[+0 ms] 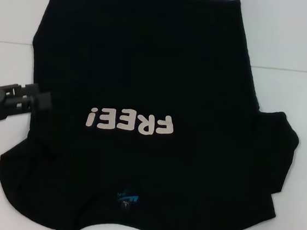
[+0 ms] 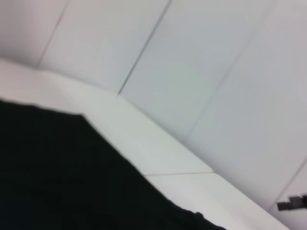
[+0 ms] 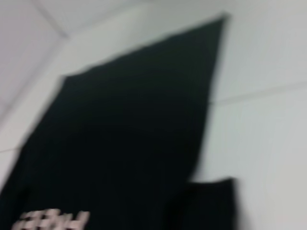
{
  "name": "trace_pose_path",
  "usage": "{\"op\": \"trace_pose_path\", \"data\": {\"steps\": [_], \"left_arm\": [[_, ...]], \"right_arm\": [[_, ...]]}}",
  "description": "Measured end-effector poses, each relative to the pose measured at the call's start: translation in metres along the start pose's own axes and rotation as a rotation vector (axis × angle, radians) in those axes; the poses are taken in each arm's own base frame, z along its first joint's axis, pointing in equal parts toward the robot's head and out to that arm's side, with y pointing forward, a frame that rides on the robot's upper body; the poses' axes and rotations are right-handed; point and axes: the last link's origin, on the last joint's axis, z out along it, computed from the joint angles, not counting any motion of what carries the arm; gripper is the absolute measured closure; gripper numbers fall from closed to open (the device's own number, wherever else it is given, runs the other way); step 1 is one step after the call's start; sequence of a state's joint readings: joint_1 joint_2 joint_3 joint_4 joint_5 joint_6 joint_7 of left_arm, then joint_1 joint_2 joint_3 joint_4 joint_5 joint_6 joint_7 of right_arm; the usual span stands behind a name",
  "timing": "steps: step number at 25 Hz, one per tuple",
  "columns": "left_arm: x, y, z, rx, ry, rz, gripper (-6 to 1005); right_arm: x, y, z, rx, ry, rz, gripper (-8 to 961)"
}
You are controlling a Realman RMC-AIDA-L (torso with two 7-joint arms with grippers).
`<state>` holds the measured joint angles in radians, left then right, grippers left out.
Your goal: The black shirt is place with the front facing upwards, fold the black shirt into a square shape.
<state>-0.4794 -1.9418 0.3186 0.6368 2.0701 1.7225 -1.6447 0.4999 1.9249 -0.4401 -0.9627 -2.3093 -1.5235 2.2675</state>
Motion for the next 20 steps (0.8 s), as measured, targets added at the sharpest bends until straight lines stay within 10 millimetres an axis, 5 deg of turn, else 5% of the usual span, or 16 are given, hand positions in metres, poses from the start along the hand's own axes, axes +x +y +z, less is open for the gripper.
{"op": "trace_pose_path", "data": {"steps": [6, 11, 20], "left_arm": [[-0.017, 0.017, -0.009, -0.092, -0.005, 0.176, 263], [-0.029, 0.023, -0.011, -0.124, -0.027, 0.205, 264], [-0.038, 0.025, -0.009, -0.120, -0.036, 0.191, 263]], "right_arm": [[-0.014, 0.012, 0.007, 0.128, 0.207, 0.113, 22], [-0.011, 0.023, 0.036, 0.167, 0.329, 0.082, 22], [-0.005, 0.025, 0.061, 0.146, 0.356, 0.092, 22]]}}
